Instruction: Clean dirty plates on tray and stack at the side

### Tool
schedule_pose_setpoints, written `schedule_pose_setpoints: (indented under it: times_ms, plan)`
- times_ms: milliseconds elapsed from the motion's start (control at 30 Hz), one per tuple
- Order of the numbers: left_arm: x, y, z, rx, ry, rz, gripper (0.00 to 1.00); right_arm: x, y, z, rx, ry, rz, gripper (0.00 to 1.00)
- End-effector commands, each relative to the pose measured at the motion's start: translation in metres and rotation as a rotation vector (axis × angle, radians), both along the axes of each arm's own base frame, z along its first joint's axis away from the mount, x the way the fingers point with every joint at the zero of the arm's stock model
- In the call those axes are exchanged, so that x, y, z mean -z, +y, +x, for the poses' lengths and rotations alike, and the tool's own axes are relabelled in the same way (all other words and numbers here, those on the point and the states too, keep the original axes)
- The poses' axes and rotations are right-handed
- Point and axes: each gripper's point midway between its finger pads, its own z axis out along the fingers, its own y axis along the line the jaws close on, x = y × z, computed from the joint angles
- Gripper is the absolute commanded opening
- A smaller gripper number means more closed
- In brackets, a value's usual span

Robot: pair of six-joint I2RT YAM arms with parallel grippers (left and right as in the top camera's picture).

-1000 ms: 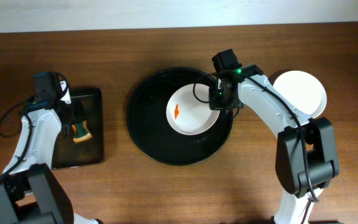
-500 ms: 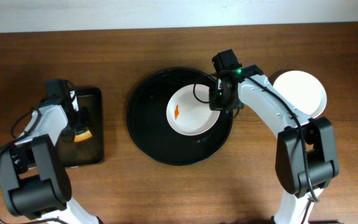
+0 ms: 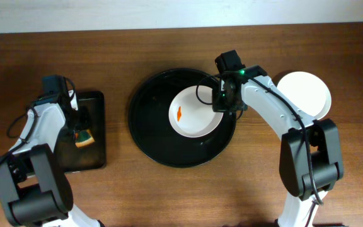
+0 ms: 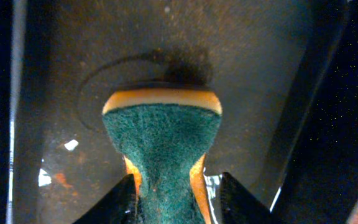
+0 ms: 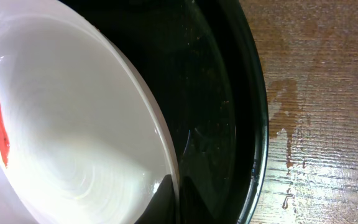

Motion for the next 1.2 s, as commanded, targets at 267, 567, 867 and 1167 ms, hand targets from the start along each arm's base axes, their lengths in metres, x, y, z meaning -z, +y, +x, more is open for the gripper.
schedule_pose_setpoints:
  times_ms: [267,567,867,1167]
  plan:
    - [0.039,-0.005,-0.012,-0.028,0.099,-0.04,0.0,-0.005,-0.003,0.006,0.02,-0.016,-0.001,0.04]
    - [-0.027,0.001,0.013,-0.026,-0.006,-0.017,0.0,-0.004,-0.003,0.005,0.02,-0.012,-0.003,0.04]
    - [-0.128,-0.082,0.059,0.169,-0.292,-0.402,0.0,-0.005,-0.003,0.005,0.017,-0.014,-0.003,0.04]
    - [-0.114,-0.22,0.085,0.429,-0.327,-0.5,0.0,-0.005,-0.003,0.005,0.013,-0.014,-0.004,0.04]
